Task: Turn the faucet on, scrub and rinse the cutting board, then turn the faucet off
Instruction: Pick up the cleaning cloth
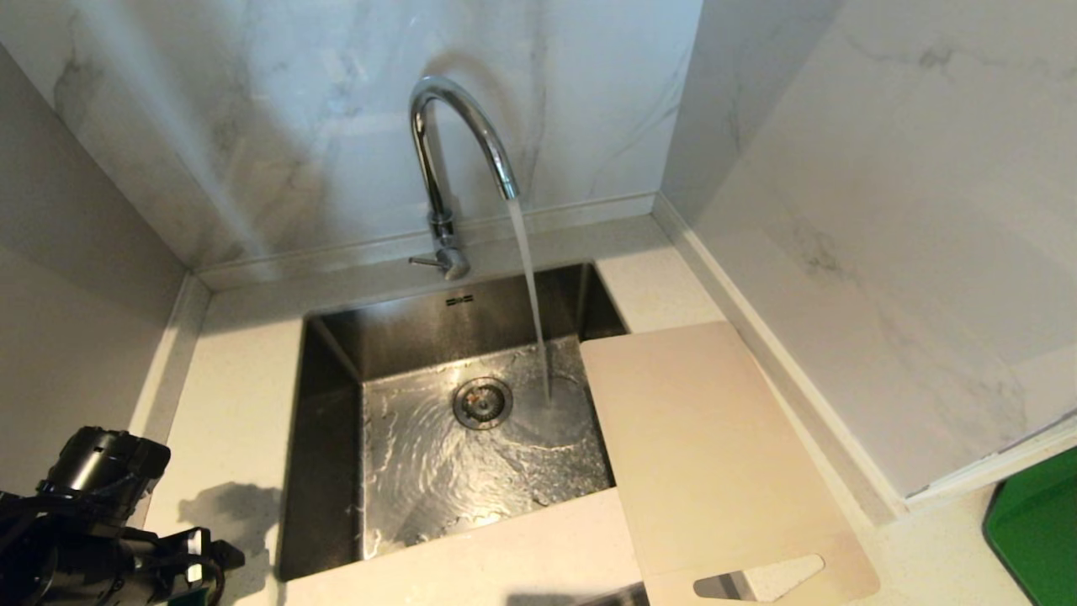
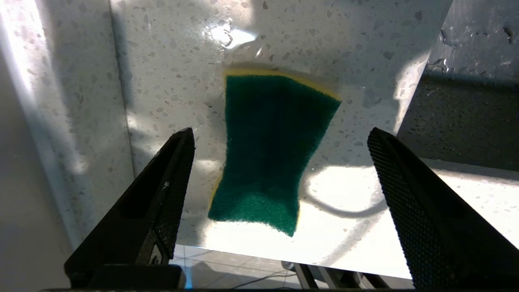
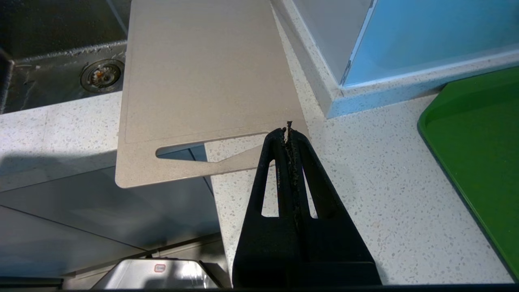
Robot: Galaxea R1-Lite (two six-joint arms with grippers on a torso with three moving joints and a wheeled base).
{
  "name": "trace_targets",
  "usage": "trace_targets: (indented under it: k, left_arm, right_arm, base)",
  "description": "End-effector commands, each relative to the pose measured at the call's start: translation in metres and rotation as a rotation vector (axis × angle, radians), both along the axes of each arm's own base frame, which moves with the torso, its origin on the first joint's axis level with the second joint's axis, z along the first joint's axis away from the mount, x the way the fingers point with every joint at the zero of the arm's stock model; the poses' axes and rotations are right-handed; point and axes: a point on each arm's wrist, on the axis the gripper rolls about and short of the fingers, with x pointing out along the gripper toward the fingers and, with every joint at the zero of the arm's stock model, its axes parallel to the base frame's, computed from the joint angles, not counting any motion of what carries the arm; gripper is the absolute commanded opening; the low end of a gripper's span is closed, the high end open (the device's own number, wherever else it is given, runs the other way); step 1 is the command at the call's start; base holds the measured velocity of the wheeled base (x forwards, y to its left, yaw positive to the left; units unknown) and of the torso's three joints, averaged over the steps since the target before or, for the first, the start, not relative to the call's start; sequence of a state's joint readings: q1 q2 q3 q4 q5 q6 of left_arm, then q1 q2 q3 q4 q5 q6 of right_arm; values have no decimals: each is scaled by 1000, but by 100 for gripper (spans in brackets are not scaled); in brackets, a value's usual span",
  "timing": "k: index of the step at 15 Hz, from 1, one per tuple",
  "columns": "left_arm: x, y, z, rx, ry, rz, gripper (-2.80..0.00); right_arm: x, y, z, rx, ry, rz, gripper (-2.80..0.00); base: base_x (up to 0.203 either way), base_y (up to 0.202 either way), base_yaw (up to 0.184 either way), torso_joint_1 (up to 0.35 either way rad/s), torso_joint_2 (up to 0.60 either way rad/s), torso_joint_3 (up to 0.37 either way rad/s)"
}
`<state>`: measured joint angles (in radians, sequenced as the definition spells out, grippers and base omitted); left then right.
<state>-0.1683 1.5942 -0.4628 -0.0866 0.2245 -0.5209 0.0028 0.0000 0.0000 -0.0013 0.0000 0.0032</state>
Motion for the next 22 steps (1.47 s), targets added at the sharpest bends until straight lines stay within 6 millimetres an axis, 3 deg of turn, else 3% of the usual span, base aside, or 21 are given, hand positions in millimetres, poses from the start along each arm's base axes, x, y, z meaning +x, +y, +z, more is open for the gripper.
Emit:
trace_targets:
  k: [1, 19, 20, 22]
  left_arm:
    - [4, 0, -4, -4, 9, 10, 0]
    - [10, 3, -16, -113, 26, 17, 0]
    - [10, 3, -17, -113, 29, 17, -280]
    - [9, 4, -19, -111, 38, 19, -280]
  right_arm:
    - [0, 0, 0, 0, 0, 0, -280]
    - [0, 0, 0, 0, 0, 0, -280]
    - [0, 0, 0, 0, 0, 0, -280]
    - [0, 0, 0, 0, 0, 0, -280]
  base:
    - [0, 0, 0, 0, 0, 0]
    - [0, 0, 0, 0, 0, 0]
    - [0, 0, 0, 0, 0, 0]
    - [0, 0, 0, 0, 0, 0]
